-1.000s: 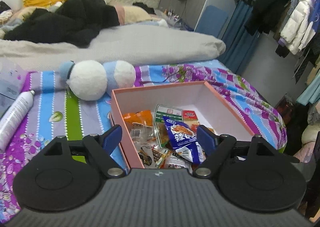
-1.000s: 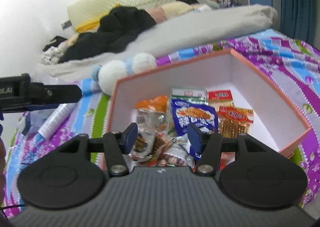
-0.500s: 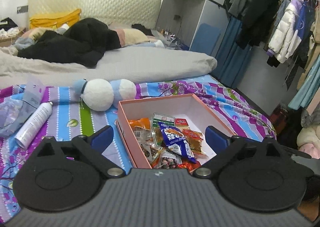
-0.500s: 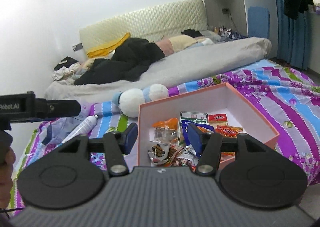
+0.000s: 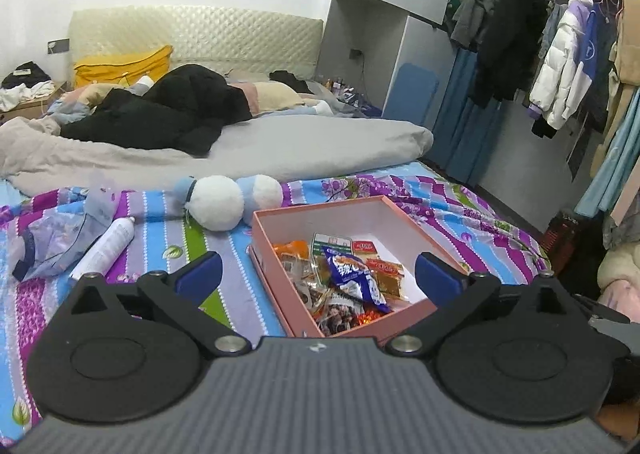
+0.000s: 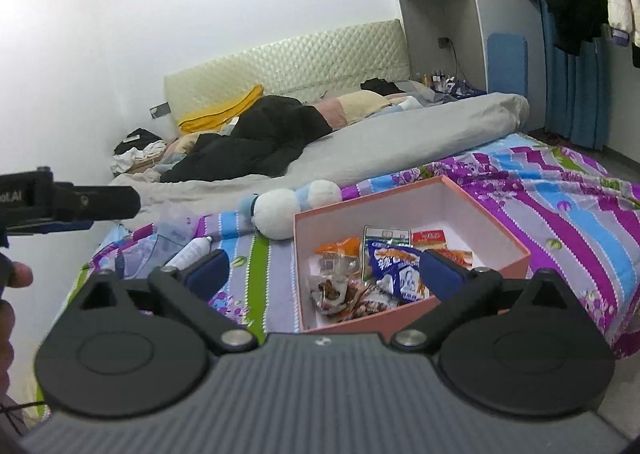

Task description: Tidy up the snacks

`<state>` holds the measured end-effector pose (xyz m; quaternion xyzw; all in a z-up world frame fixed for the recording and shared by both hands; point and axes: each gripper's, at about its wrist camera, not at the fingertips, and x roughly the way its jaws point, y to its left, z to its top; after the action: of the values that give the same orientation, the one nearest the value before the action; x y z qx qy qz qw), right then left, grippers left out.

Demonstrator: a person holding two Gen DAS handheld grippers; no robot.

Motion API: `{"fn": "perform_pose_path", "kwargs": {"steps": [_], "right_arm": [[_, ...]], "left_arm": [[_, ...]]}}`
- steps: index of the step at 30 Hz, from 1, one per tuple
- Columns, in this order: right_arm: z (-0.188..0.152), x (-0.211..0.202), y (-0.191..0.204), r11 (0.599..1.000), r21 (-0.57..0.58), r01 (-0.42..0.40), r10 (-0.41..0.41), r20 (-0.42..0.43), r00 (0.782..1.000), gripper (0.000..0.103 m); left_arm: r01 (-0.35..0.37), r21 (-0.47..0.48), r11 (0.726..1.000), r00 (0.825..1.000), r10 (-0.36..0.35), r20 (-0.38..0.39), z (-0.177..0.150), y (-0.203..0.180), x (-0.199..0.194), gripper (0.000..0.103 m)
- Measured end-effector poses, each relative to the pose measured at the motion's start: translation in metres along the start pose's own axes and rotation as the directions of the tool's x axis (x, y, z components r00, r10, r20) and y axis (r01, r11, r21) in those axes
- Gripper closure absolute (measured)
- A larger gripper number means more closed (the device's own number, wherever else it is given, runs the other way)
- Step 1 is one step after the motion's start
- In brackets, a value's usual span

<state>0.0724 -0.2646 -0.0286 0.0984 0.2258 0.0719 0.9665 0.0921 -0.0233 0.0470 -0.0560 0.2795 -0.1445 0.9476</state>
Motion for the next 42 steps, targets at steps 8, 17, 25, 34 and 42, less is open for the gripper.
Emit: {"fn": "perform_pose_path", "kwargs": {"steps": [8, 17, 25, 34, 42], "right_arm": [[-0.018, -0.025, 0.004, 1.0, 0.002, 0.009, -0.009, 0.002, 1.0, 0.0], [-0.025, -0.03, 0.006, 1.0, 0.011, 0.022, -0.022, 0.01, 1.0, 0.0], [-0.027, -0.029, 0.005, 0.999, 0.018, 0.036, -0.036, 0.007, 0.999, 0.0], [-0.026, -0.029, 0.005, 0.999, 0.012, 0.041, -0.041, 0.009, 0.999, 0.0], [-0.027, -0.035, 0.007, 0.999, 0.007, 0.043, -0.043, 0.022, 0.999, 0.0]], "left_arm": [[-0.011, -0.014, 1.0, 0.999, 0.01, -0.031, -0.023, -0.001, -0.018, 0.0], [-0.013, 0.0, 1.0, 0.999, 0.013, -0.035, -0.029, -0.007, -0.015, 0.0], [-0.012, -0.01, 1.0, 0.999, 0.011, -0.043, -0.03, -0.01, -0.014, 0.0], [-0.001, -0.022, 1.0, 1.0, 0.001, -0.027, -0.03, -0.008, -0.017, 0.0], [0.005, -0.009, 1.0, 0.999, -0.005, -0.035, -0.034, -0.011, -0.019, 0.0]]}}
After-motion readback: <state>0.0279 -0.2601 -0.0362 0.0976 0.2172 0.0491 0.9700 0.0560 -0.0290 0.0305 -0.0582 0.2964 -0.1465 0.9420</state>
